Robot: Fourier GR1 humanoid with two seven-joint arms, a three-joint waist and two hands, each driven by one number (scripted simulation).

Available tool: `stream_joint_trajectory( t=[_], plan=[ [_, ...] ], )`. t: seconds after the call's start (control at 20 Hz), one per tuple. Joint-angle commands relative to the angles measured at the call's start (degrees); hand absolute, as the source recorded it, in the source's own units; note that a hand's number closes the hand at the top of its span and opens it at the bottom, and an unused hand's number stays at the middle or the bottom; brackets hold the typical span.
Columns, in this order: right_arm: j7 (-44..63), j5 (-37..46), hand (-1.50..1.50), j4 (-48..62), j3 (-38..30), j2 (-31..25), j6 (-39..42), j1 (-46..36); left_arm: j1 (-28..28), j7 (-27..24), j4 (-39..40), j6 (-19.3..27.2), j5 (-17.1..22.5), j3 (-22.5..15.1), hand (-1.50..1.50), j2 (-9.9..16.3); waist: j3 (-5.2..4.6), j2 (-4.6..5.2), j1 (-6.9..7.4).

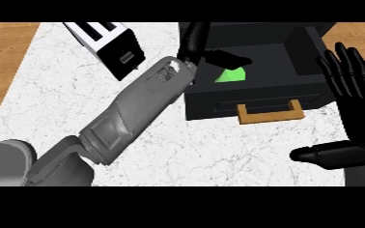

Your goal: Pick up the cup, place it into the drawer and close the drawer

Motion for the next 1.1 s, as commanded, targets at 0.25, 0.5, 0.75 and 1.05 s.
stream_joint_trajectory(
  t=[0.25, 0.5, 0.75, 1.05],
  plan=[
    [1.0, -4.9, 1.50, -5.0, 0.4, -3.3, 7.1, 3.5, -2.3, -0.7, -7.2, 3.2, 5.4, 1.9, -1.50, 0.0, -0.02, -0.89, 2.24],
    [5.7, 0.3, 1.50, -8.2, 1.5, -8.7, 8.8, 2.3, 0.1, -2.8, -6.2, -1.9, 4.5, 7.1, -1.50, 3.2, -0.10, -1.01, 4.33],
    [0.5, 10.5, 1.50, -7.0, 3.0, -9.7, 9.4, 6.4, 5.1, -0.2, -13.3, -1.4, 3.7, 7.7, -1.50, 6.7, -0.06, -1.25, 5.33],
    [3.9, 22.5, 1.50, -8.7, 10.5, -4.7, 2.5, 7.0, 12.6, 3.7, -24.4, -2.0, 3.6, 9.8, -1.50, 13.5, -0.08, -1.33, 5.91]
  ],
)
